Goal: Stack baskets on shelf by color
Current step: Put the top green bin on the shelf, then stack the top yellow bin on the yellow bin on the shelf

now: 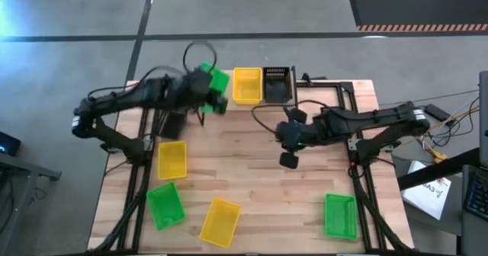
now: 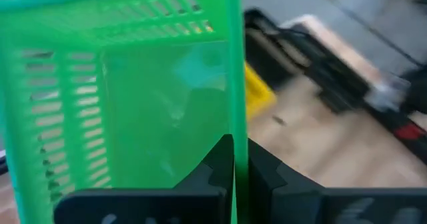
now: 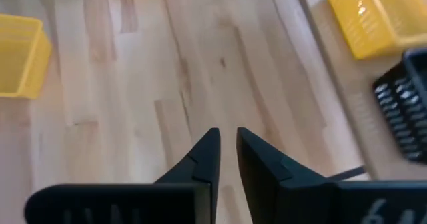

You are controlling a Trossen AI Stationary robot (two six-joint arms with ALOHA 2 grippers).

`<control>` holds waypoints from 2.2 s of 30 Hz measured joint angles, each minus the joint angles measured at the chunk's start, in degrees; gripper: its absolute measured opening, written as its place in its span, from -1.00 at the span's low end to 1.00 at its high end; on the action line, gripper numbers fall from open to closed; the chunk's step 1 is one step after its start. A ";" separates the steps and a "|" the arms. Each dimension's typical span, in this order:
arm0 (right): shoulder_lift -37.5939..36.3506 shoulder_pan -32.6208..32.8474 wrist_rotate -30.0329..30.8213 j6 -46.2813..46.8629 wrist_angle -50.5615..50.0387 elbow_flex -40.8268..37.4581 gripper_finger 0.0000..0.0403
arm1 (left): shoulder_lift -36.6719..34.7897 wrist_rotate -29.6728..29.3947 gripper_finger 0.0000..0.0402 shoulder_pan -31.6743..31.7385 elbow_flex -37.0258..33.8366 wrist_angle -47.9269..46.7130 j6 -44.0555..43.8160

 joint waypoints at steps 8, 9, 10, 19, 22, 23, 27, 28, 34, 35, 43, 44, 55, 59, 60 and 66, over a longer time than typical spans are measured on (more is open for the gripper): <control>-7.61 3.38 0.54 7.72 3.20 -9.96 -0.86 | 13.37 8.74 -1.00 15.76 8.15 -3.25 -3.71; -8.28 3.83 1.01 8.25 3.16 -10.72 -0.86 | 14.98 9.56 -1.00 16.65 9.30 -4.30 -4.41; -9.03 4.21 1.40 8.61 3.23 -11.49 -0.86 | 16.61 9.90 -1.00 17.38 10.52 -5.49 -4.59; -13.72 5.44 1.90 8.29 4.39 -16.47 -0.86 | 26.89 11.19 -1.00 18.46 20.32 -17.91 -11.48; -15.31 5.56 1.88 7.14 5.76 -18.27 -0.86 | 28.36 12.28 -1.00 18.96 21.00 -18.62 -13.35; -15.94 5.57 1.81 6.93 6.21 -18.93 -0.86 | 28.78 13.15 -1.00 19.19 21.00 -18.76 -13.49; -18.61 5.57 1.79 6.70 6.61 -21.21 -0.86 | 29.83 16.27 -1.00 19.74 20.98 -18.53 -15.32; -19.38 5.57 1.77 6.55 6.72 -21.64 -0.86 | 29.97 16.44 -1.00 19.77 20.96 -18.50 -15.86; -24.21 5.57 1.39 6.34 7.01 -23.64 -0.86 | 30.57 16.52 -0.97 19.75 20.89 -16.91 -17.87; -24.92 5.57 1.36 6.34 7.01 -23.80 -0.86 | 30.57 16.58 -0.95 19.81 20.89 -16.57 -17.94; -28.84 5.57 1.36 6.21 6.99 -24.06 -0.86 | 30.52 16.85 -0.55 20.08 20.74 -15.81 -17.97; -28.99 5.57 1.36 6.19 6.99 -23.95 -0.86 | 30.50 16.85 -0.50 20.11 20.74 -15.78 -17.97; -28.94 5.57 1.28 6.19 7.01 -23.87 -0.86 | 23.38 17.20 -0.18 20.80 20.69 -15.80 -10.80; -28.99 5.57 1.29 5.73 6.99 -23.88 -0.86 | 17.52 17.01 -0.18 19.57 20.69 -15.90 -1.38; -28.99 5.57 1.29 5.38 7.03 -23.88 -0.86 | 15.94 16.96 -0.18 18.67 20.69 -16.12 1.42; -28.61 5.55 1.34 3.77 7.43 -23.93 -0.86 | 6.91 17.01 -0.18 5.66 17.04 -20.17 21.05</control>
